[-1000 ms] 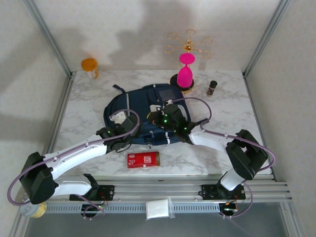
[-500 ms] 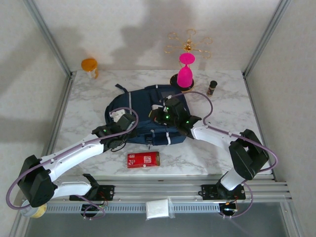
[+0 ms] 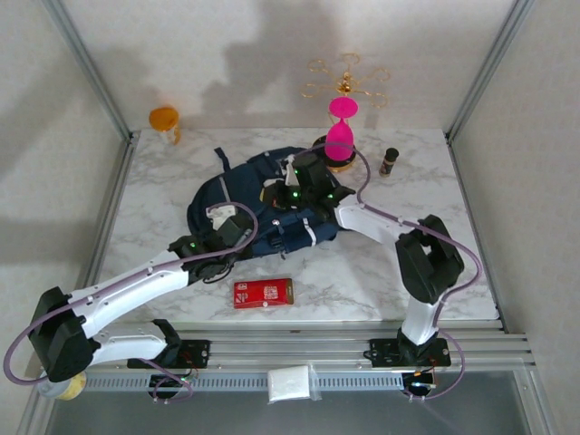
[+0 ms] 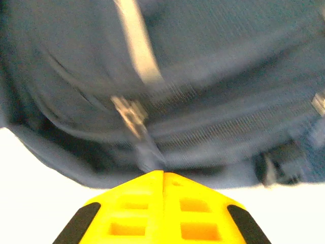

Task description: Pack the student bag

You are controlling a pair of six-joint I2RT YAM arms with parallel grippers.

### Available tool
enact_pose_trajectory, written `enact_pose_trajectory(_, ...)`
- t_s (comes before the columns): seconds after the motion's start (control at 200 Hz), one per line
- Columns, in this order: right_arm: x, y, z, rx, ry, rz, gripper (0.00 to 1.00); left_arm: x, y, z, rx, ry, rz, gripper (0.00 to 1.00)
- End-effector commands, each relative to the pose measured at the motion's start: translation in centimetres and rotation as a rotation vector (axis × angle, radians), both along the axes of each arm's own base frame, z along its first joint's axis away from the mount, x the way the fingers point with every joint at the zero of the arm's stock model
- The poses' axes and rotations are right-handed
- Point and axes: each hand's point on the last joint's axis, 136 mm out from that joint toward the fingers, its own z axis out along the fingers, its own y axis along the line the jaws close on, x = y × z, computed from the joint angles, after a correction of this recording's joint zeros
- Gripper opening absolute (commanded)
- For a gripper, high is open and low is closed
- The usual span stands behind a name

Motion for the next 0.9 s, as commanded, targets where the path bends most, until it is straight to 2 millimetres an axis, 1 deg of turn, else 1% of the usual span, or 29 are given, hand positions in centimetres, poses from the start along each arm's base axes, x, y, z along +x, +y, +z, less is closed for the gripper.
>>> enact_pose_trajectory(0.0,2.0,2.8,4.1,0.081,-0.191,0.104,0.0,-1.8,-1.7,0.3,-0.04,0.038,-0.063,0.0)
enact_pose_trajectory(0.085,2.1,4.3,4.7,0.096,-0.211,0.189,0.0,-1.9,-3.1,0.6,-0.072,0.034,-0.087,0.0)
enact_pose_trajectory(0.145,2.7,4.3,4.6,0.047,-0.221,0.188,0.0,-1.6,-3.7,0.9,-0.073,0.025,-0.086,0.0)
enact_pose_trajectory(0.15,3.3,3.8,4.6,0.041,-0.223,0.173,0.0,-1.5,-3.7,0.9,-0.071,0.023,-0.084,0.0)
enact_pose_trajectory(0.165,4.0,3.1,4.6,0.029,-0.227,0.153,0.0,-1.4,-3.5,0.9,-0.063,0.02,-0.073,0.0)
enact_pose_trajectory(0.225,4.8,1.5,4.5,-0.003,-0.227,0.114,0.0,-0.9,-2.7,1.2,-0.021,0.005,-0.027,0.0)
enact_pose_trajectory(0.285,4.8,0.2,4.8,0.011,-0.207,0.106,0.0,-0.6,-1.9,1.8,0.007,-0.01,0.007,0.0)
enact_pose_trajectory(0.345,4.2,-0.5,5.2,0.034,-0.186,0.119,0.0,-0.3,-1.0,2.2,0.018,-0.023,0.035,0.0)
enact_pose_trajectory(0.375,3.9,-0.6,5.3,0.04,-0.18,0.128,0.0,-0.1,-0.3,2.3,0.019,-0.026,0.053,0.04)
enact_pose_trajectory(0.436,3.5,-0.8,5.3,0.036,-0.172,0.135,0.0,0.3,1.0,2.6,0.006,-0.026,0.086,0.08)
enact_pose_trajectory(0.461,3.3,-0.9,5.2,0.036,-0.169,0.14,0.0,0.5,1.6,2.8,0.0,-0.032,0.101,0.13)
enact_pose_trajectory(0.486,3.2,-0.9,5.3,0.041,-0.171,0.15,0.0,0.7,2.2,3.2,-0.007,-0.042,0.114,0.2)
enact_pose_trajectory(0.521,3.0,-0.9,5.1,0.042,-0.164,0.156,0.0,0.9,2.9,3.6,-0.014,-0.057,0.123,0.26)
enact_pose_trajectory(0.586,2.9,-1.0,5.3,0.052,-0.163,0.158,0.0,1.3,3.8,3.7,-0.022,-0.061,0.122,0.37)
enact_pose_trajectory(0.636,2.9,-0.8,5.5,0.068,-0.164,0.163,0.0,1.7,4.2,3.5,-0.046,-0.054,0.115,0.45)
enact_pose_trajectory(0.691,2.9,-0.8,5.8,0.078,-0.167,0.164,0.0,2.1,3.9,3.2,-0.076,-0.048,0.077,0.52)
enact_pose_trajectory(0.726,2.9,-0.7,6.0,0.082,-0.167,0.167,0.0,2.4,3.7,3.1,-0.084,-0.043,0.064,0.54)
enact_pose_trajectory(0.891,2.9,-0.9,5.9,0.082,-0.161,0.155,0.0,3.8,3.2,2.5,-0.01,-0.025,0.025,0.54)
